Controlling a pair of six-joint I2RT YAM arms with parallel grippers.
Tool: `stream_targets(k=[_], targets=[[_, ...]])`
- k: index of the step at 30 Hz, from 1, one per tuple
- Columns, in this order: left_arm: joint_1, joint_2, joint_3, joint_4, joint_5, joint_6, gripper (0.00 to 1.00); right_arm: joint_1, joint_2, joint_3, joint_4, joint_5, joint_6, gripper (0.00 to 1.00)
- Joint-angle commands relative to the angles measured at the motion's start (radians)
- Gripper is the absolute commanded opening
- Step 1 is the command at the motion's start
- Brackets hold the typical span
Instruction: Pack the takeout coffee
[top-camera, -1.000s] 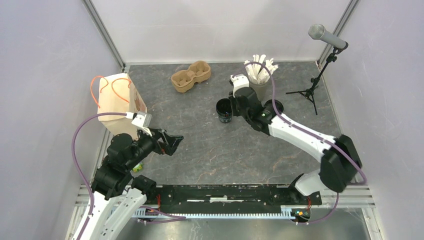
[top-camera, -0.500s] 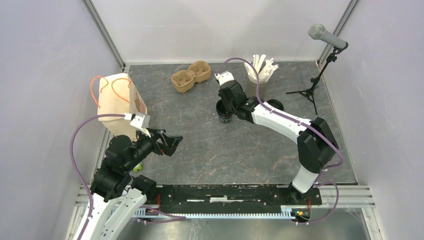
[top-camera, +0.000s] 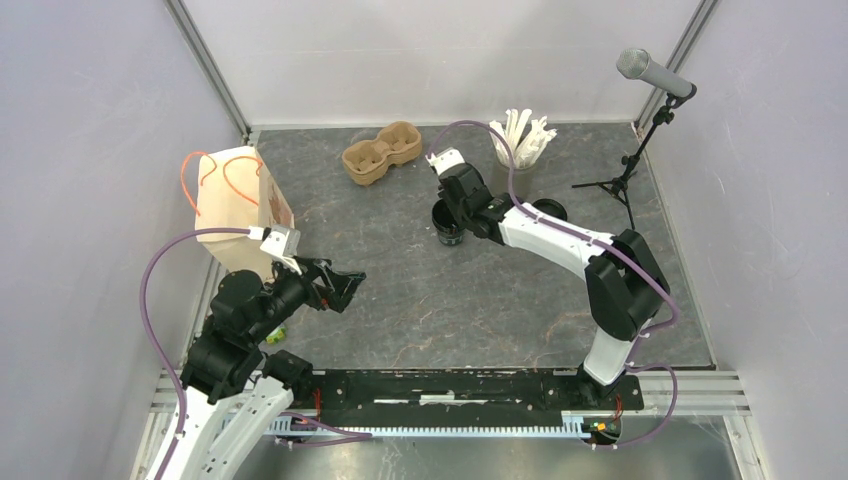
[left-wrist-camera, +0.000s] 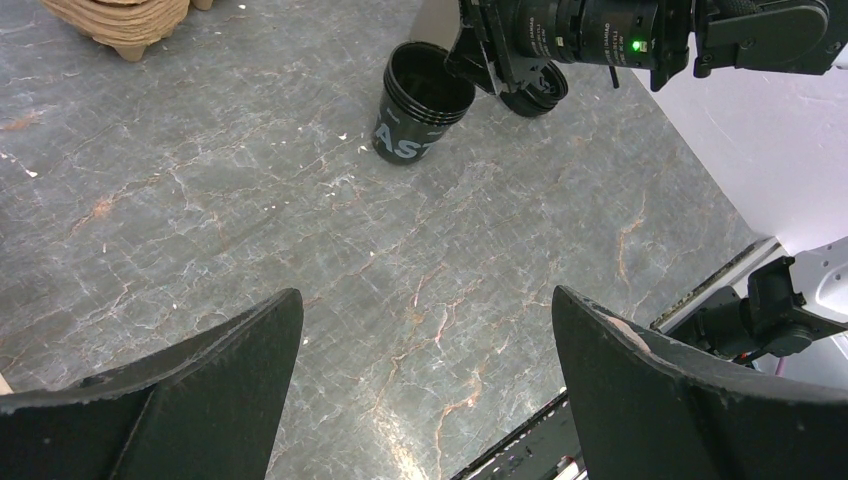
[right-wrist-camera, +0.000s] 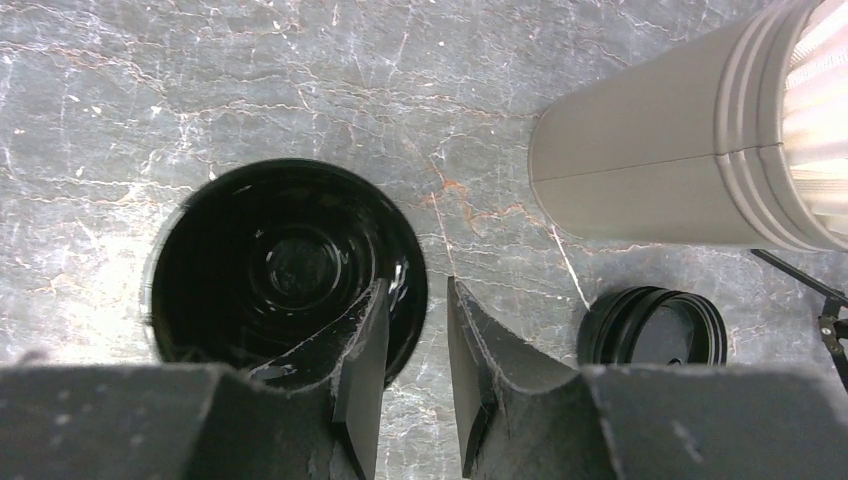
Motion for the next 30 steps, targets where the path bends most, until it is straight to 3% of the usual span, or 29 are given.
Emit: stream_targets(k=[1, 7, 21, 25, 30], targets=[[0.0, 0.001, 0.001, 0.022, 0.0, -0.019, 1.0, -0.013, -0.015, 0.031, 0.011, 0.014, -0.025, 0.34], [0.0, 0.002, 0.0, 0.022, 0.0, -0.019, 1.0, -0.024, -0.032, 0.012, 0.021, -0.015, -0.029, 0.36], [0.0, 0.003, 0.001, 0.022, 0.006, -0.021, 1.0, -0.027, -0.045, -0.03, 0.056, -0.037, -0.015, 0.23], [-0.001, 0.004, 0.0, 0.022, 0.006, -0.021, 1.0, -0.029, -0.053, -0.032, 0.057, -0.027, -0.019, 0.1], [0.0, 0.005, 0.0, 0.022, 0.006, -0.022, 1.0, -0.042, -0.078, -0.042, 0.073, 0.022, -0.011, 0.05]])
